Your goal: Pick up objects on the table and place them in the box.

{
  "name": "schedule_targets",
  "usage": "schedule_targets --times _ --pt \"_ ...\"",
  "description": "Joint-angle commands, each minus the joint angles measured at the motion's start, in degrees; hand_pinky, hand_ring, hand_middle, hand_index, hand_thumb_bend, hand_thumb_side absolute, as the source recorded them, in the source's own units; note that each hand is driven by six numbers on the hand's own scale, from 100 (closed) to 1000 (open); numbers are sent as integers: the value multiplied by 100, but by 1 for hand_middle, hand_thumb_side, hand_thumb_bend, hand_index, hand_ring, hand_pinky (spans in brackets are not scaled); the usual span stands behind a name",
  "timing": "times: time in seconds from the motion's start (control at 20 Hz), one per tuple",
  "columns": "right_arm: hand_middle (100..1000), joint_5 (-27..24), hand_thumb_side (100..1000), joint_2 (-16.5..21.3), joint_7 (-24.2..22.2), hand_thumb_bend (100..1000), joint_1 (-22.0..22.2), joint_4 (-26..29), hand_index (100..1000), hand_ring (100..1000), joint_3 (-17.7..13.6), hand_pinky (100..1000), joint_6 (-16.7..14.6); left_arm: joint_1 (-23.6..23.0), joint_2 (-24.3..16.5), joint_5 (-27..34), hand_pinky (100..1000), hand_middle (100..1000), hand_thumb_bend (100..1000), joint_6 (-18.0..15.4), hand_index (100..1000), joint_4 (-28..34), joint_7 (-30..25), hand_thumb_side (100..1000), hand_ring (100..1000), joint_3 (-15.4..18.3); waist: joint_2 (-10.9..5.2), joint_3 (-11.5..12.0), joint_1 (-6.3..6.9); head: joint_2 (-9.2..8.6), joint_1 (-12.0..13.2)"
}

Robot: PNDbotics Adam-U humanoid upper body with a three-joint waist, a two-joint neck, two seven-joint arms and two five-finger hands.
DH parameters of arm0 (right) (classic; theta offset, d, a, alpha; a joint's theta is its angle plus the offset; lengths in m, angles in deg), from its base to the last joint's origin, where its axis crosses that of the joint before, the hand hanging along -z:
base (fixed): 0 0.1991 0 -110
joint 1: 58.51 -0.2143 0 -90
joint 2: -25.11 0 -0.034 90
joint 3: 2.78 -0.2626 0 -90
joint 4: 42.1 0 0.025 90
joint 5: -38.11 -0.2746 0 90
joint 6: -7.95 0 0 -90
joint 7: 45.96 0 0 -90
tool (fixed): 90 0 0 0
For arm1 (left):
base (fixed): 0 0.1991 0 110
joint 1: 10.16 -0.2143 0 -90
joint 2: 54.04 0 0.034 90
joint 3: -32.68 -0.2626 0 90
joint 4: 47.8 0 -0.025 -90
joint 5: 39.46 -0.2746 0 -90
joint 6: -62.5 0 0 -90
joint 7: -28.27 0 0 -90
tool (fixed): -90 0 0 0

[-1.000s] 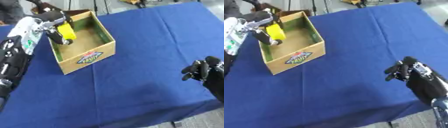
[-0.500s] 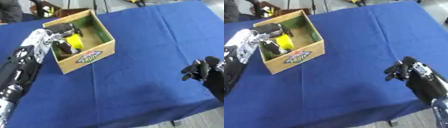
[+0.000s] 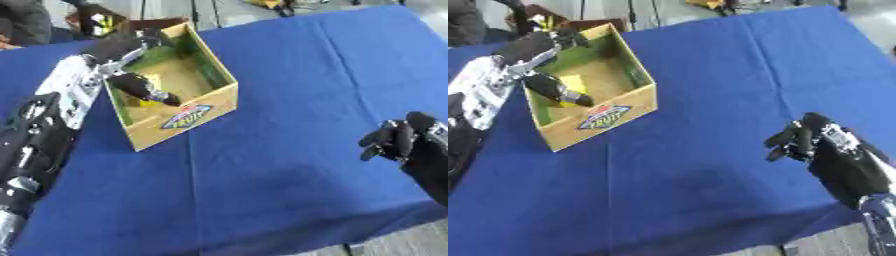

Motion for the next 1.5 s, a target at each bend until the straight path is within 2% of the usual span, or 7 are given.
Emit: schedule_targets --times 0.05,0.1,0.2,0.35,0.6,1.05,1.5 --pt "475 -38 622 57 35 100 -18 94 383 650 -69 578 -2 -128 -390 969 783 790 884 141 856 793 387 761 800 181 -102 62 -32 29 -71" --pt "475 -43 621 56 40 100 -18 94 383 650 -74 577 -2 -261 -479 1418 755 765 775 225 836 1074 461 765 774 229 -105 102 -38 29 -93" --pt "475 -55 622 57 51 100 -17 95 383 650 -85 578 -4 -596 -656 2419 727 739 688 401 813 1649 609 765 749 343 -110 181 -48 29 -136" --pt "474 -65 621 64 72 100 -9 97 383 649 -111 577 -13 -1243 -878 3805 707 711 638 634 794 2529 847 762 726 585 -113 306 -55 29 -178" --pt "474 -87 621 62 114 100 -14 96 384 649 -157 577 -22 -2427 -846 5479 681 677 579 904 770 3537 1121 805 695 1004 -105 502 -56 29 -260" --pt "476 -86 626 67 166 100 -19 92 385 653 -216 579 -39 -3801 -72 6202 653 643 529 1221 758 3867 1259 908 659 1405 -67 795 -52 29 -340" --pt "481 -84 627 41 173 100 -35 91 386 655 -222 581 -42 -4085 545 6236 646 625 503 1238 751 3749 1276 933 642 1421 -33 878 -71 29 -256"
